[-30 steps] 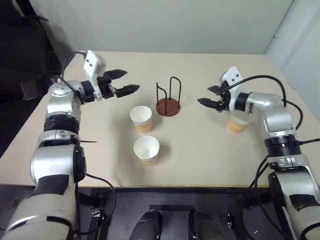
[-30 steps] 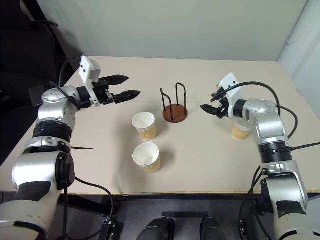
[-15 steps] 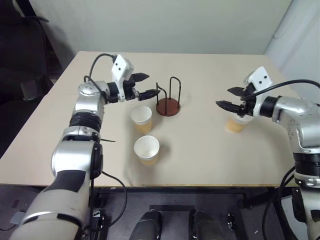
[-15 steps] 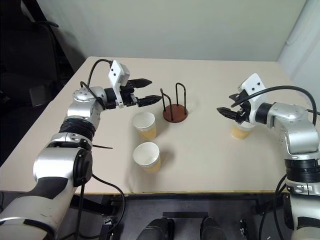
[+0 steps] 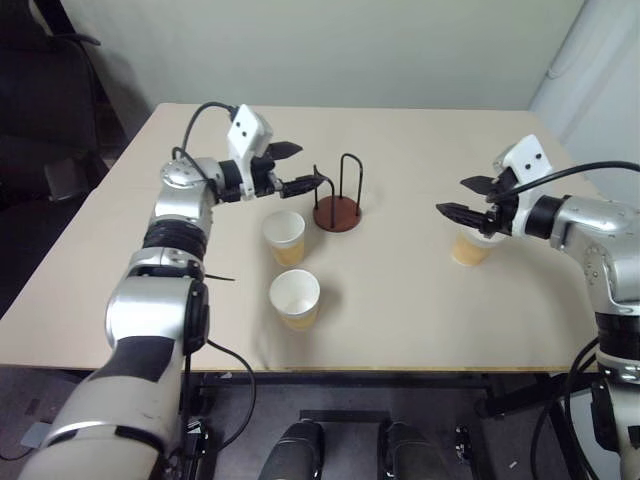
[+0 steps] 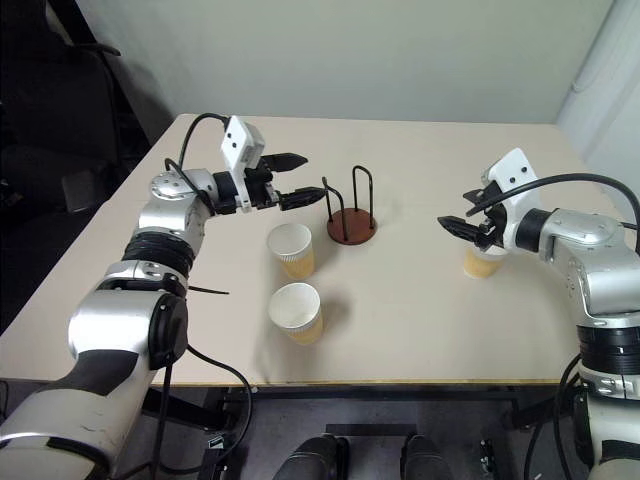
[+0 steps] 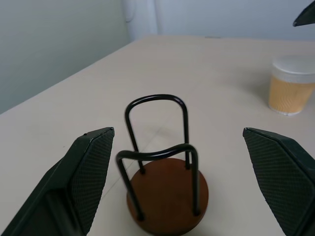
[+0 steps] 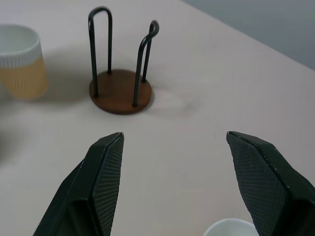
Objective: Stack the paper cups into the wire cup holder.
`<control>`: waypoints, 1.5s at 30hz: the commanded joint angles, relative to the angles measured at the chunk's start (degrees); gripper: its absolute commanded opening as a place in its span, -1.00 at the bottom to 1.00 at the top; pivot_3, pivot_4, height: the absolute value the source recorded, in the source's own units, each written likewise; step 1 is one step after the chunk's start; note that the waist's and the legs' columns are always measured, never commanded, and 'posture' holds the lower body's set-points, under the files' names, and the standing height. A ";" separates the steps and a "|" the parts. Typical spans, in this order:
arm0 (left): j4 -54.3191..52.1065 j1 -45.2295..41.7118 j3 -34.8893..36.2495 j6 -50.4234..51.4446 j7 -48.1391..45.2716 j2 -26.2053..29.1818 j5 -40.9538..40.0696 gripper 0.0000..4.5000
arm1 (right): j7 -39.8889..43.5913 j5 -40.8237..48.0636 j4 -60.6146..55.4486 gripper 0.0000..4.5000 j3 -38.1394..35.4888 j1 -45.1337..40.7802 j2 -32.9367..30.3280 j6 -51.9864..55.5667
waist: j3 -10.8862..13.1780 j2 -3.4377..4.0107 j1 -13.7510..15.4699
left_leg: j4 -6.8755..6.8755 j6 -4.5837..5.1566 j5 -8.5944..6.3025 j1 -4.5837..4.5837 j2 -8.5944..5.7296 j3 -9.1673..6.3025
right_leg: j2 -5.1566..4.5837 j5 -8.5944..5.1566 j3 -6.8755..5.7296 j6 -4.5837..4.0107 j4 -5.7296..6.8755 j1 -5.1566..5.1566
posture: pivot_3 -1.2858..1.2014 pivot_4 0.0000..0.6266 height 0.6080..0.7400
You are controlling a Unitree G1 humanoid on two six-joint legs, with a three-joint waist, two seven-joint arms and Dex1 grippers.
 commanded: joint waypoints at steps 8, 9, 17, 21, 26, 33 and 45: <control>-0.42 -0.82 3.14 0.18 2.86 5.66 -0.91 1.00 | -0.43 -4.31 14.62 0.48 5.98 -9.52 7.70 -10.75 | 0.00 0.00 -0.06 | -0.03 0.01 0.04 -0.02 0.00 -0.03 | 0.00 -0.11 -0.04 -0.22 0.01 -0.04 | 0.03 -0.52 1.00; -0.64 -0.57 3.23 0.25 2.64 5.87 -0.98 1.00 | -0.38 -4.71 16.01 0.48 6.28 -10.09 8.25 -11.62 | 0.00 0.00 0.07 | -0.03 0.02 0.03 -0.04 0.00 -0.03 | 0.00 -0.10 -0.05 -0.25 0.00 -0.04 | 0.03 -0.52 1.00; -1.43 0.21 3.74 0.94 2.27 7.33 -1.52 1.00 | -2.35 -8.75 29.28 0.48 8.33 -15.57 13.93 -19.90 | 0.00 0.01 0.20 | -0.04 -0.07 -0.06 -0.09 0.00 -0.09 | -0.01 -0.04 -0.10 -0.39 0.01 -0.13 | 0.03 -0.52 1.00; -1.71 0.45 3.75 1.19 2.13 7.75 -1.84 1.00 | -4.52 -11.62 37.02 0.48 9.28 -18.45 17.09 -24.89 | 0.00 0.01 0.11 | -0.08 -0.12 -0.07 -0.10 0.02 -0.12 | 0.03 -0.03 -0.12 -0.45 0.02 -0.18 | 0.03 -0.52 1.00; -1.95 0.57 3.78 1.28 1.84 8.07 -1.99 1.00 | -6.67 -13.88 44.79 0.48 9.14 -21.34 20.09 -29.61 | 0.01 0.01 0.15 | -0.09 -0.17 -0.09 -0.20 0.03 -0.17 | 0.01 -0.01 -0.15 -0.51 0.03 -0.27 | 0.03 -0.52 1.00; -2.11 0.61 3.83 1.37 1.58 8.28 -2.00 1.00 | -9.35 -15.80 52.45 0.48 8.96 -24.50 23.34 -34.08 | 0.00 0.01 0.16 | -0.13 -0.24 -0.14 -0.30 0.02 -0.18 | 0.02 0.03 -0.19 -0.54 0.01 -0.38 | 0.03 -0.52 1.00; -2.55 0.79 3.82 1.64 1.25 8.44 -2.07 1.00 | -12.16 -16.66 61.80 0.48 8.02 -29.11 26.87 -38.96 | 0.01 0.02 0.12 | -0.18 -0.31 -0.19 -0.35 0.06 -0.22 | 0.03 0.04 -0.24 -0.57 0.03 -0.45 | 0.03 -0.52 1.00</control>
